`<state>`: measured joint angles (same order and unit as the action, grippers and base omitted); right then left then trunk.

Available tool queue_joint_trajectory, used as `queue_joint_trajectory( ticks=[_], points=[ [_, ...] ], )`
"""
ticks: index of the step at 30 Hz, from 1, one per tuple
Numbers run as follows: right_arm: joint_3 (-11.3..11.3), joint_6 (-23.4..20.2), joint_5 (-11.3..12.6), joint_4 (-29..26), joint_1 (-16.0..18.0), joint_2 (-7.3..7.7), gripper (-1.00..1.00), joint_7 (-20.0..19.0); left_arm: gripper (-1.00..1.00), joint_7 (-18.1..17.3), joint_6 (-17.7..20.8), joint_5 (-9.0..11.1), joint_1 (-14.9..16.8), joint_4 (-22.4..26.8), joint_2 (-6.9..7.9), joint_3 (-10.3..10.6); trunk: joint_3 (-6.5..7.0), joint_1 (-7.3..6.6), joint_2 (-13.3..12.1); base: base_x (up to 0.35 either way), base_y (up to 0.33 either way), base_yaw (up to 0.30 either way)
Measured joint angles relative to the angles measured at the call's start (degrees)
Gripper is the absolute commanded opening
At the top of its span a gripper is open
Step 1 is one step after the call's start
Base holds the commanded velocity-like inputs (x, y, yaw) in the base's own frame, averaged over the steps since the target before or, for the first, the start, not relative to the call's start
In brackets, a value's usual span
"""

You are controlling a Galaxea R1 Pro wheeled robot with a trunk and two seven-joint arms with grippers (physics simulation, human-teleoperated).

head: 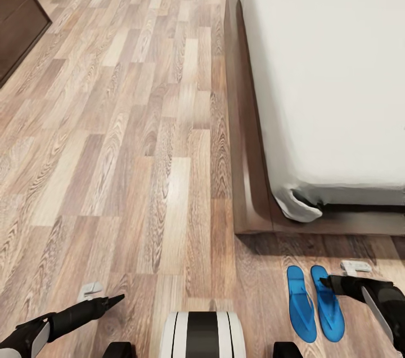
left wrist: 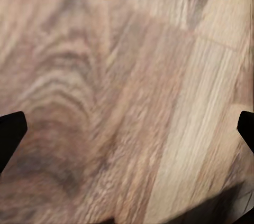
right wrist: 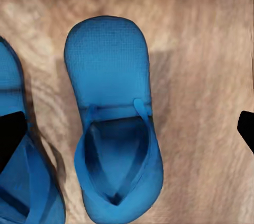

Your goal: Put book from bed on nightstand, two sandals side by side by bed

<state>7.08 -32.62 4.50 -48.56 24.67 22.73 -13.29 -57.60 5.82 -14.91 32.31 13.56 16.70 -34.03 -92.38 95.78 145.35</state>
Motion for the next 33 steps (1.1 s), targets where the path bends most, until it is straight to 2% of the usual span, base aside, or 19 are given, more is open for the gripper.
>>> queue_joint_trajectory(
  ticks=[1, 2, 3, 5, 7, 8, 9, 12, 15, 22, 27, 29, 33],
  points=[
    [0.59, 0.02, 0.63, 0.01, -0.03, 0.63, 1.00, -1.34, 1.00, 0.00, 0.00, 0.00, 0.00, 0.00, 0.01, -0.01, 0.22, -0.02, -0.01, 0.000, 0.000, 0.000],
    [2.00, 0.06, 1.95, 0.34, -0.07, 2.02, 1.00, -4.20, 1.00, -0.03, 0.00, 0.01, 0.00, 0.00, 0.02, -0.01, 0.44, -0.05, -0.03, 0.000, 0.000, 0.000],
    [5.05, 0.11, 5.23, 3.07, -0.18, 5.07, 1.00, -10.65, 1.00, -0.24, 0.00, 0.01, 0.00, 0.01, 0.14, -0.02, 0.66, -0.08, -0.04, 0.000, 0.000, 0.000],
    [6.90, 0.27, 7.08, 7.53, -0.22, 7.61, 1.00, -15.81, 1.00, -0.34, -0.04, 0.02, -0.01, 0.01, 0.25, -0.02, 1.11, -0.13, -0.07, 0.000, 0.000, 0.000],
    [7.60, 0.34, 7.95, 11.74, -0.24, 8.95, 1.00, -19.00, 1.00, -0.37, -0.06, 0.00, 0.00, 0.00, 0.30, -0.03, 1.55, -0.18, -0.09, 0.000, 0.000, 0.000],
    [8.47, 2.43, 9.16, 19.53, -0.21, 10.58, 1.00, -24.27, 1.00, -0.41, -0.12, 0.00, 0.00, 0.00, 0.40, -0.04, 1.78, -0.21, -0.11, 0.000, 0.000, 0.000],
    [8.50, 4.97, 9.10, 27.16, -0.32, 10.93, 1.00, -25.49, 1.00, -0.44, -0.13, 0.02, -0.01, 0.01, 0.43, -0.02, 1.99, -0.23, -0.12, 0.000, 0.000, 0.000],
    [8.72, 10.55, 10.18, 32.35, -0.27, 11.15, 1.00, -26.72, 1.00, -0.43, -0.18, 0.00, 0.00, 0.00, 0.45, -0.03, 2.66, -0.31, -0.16, 0.000, 0.000, 0.000],
    [8.87, 15.94, 12.29, 36.00, -0.26, 11.06, 1.00, -27.35, 1.00, -0.29, -0.26, -0.01, 0.00, 0.00, 0.40, -0.01, 2.66, -0.30, -0.16, 0.000, 0.000, 0.000],
    [8.75, 20.56, 12.94, 41.10, -0.25, 11.01, 1.00, -27.43, 1.00, -0.14, -0.30, -0.01, 0.00, -0.05, 0.23, 0.00, 2.66, -0.30, -0.16, 0.000, 0.000, 0.000],
    [8.66, 23.19, 13.06, 41.81, -0.25, 10.95, 1.00, -27.40, 1.00, -0.10, -0.26, 0.00, 0.00, -0.08, 0.07, 0.03, 3.77, -0.44, -0.23, 0.000, 0.000, 0.000],
    [8.62, 23.61, 13.09, 42.02, -0.25, 10.56, 1.00, -27.35, 1.00, -0.09, -0.26, 0.00, 0.00, -0.09, 0.04, 0.04, 4.21, -0.49, -0.25, 0.000, 0.000, 0.000],
    [8.58, 24.58, 13.05, 42.22, -0.25, 8.88, 1.00, -27.31, 1.00, -0.14, -0.25, 0.00, 0.01, -0.09, 0.03, -0.02, 5.10, -0.59, -0.31, 0.000, 0.000, 0.000]
  ],
)
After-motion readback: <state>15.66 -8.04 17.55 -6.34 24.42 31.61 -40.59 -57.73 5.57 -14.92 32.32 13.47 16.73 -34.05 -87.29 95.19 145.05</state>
